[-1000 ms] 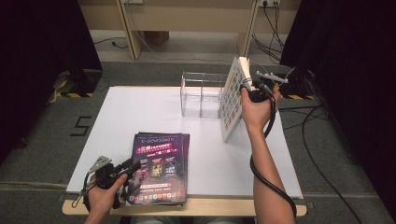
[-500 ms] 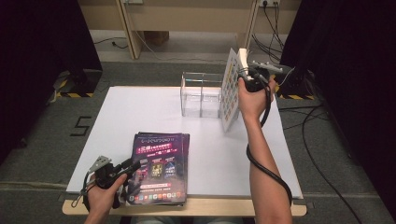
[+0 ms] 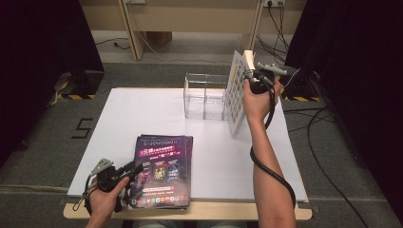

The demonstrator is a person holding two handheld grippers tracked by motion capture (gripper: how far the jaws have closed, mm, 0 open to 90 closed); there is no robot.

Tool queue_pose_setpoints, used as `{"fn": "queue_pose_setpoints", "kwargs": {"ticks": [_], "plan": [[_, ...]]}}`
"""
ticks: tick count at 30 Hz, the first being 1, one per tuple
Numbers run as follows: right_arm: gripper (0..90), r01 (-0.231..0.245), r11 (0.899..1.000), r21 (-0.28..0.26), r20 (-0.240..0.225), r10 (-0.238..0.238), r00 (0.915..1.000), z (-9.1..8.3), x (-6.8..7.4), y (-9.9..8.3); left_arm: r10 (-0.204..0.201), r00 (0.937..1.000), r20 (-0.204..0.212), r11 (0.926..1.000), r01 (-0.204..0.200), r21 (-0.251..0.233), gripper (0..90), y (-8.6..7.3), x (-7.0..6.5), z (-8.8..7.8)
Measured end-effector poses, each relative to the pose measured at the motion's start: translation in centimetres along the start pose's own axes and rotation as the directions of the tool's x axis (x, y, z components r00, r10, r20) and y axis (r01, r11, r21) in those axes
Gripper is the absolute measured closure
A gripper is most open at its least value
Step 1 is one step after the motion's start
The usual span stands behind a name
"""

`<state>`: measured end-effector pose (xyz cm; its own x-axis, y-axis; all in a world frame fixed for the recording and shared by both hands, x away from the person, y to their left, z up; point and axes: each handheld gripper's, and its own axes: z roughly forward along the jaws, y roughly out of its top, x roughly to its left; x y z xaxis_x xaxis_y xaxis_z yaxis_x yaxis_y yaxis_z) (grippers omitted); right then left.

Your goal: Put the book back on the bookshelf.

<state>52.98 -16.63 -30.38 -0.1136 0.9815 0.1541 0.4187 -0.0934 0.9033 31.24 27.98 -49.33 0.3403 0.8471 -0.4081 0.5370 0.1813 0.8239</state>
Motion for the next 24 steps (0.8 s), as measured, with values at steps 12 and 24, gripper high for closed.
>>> {"fn": "queue_pose_setpoints", "kwargs": {"ticks": [12, 24], "plan": [[71.6, 0.023, 0.999, -0.031, 0.024, -0.022, 0.9995, 0.8, -0.4, -1.4, 0.000, 1.0000, 0.002, 1.0000, 0.000, -0.001, 52.2, -0.1, -0.1, 0.0], [63.6, -0.021, 1.000, -0.023, -0.013, 0.020, 0.9997, -1.2, -1.3, -1.4, 0.004, 1.0000, 0.001, 1.0000, -0.004, 0.004, 52.2, -0.1, -0.1, 0.0]]}}
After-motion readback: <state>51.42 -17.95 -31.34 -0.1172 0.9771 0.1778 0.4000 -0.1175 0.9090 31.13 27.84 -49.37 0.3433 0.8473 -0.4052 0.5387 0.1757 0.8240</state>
